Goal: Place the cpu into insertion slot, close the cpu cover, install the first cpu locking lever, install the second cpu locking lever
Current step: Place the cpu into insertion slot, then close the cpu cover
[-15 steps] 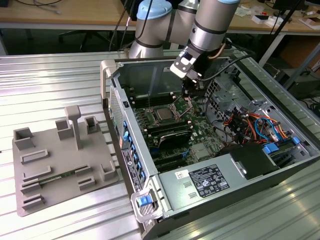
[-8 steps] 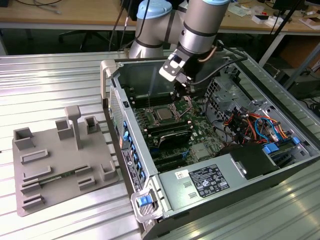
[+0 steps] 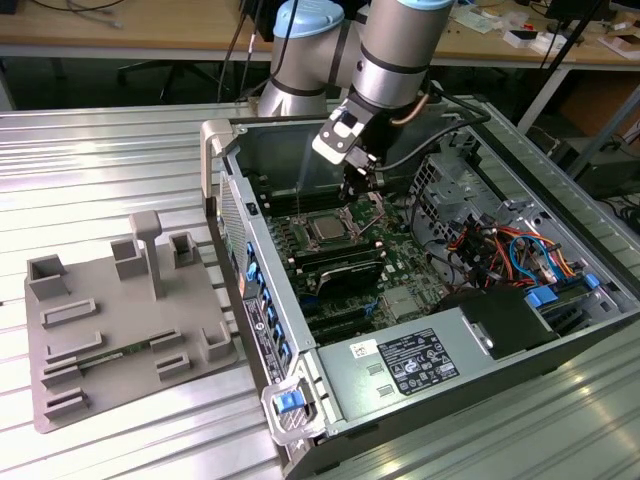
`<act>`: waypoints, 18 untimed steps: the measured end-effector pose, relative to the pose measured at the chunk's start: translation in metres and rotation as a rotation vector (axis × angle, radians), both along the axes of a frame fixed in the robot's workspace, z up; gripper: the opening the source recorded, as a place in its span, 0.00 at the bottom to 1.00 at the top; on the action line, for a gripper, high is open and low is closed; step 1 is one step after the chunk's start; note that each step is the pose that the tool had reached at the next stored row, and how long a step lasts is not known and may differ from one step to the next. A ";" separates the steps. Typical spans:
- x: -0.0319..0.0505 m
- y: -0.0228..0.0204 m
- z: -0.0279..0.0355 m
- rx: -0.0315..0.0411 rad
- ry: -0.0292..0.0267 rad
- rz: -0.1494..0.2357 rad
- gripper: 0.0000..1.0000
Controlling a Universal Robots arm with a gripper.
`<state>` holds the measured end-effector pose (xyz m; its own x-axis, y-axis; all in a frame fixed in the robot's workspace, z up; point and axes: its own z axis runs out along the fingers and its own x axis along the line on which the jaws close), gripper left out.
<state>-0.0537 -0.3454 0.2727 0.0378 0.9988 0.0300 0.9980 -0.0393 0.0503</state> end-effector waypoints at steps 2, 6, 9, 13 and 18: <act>-0.0001 0.0000 0.0000 0.0000 0.0000 0.000 0.11; -0.0002 0.0000 0.0000 0.0000 0.0000 0.000 0.11; -0.0003 0.0000 0.0000 -0.0001 0.0001 0.000 0.11; 0.0087 0.0000 0.0017 -0.0004 0.0017 0.000 0.11; 0.0314 0.0000 0.0048 -0.0003 0.0193 0.000 0.11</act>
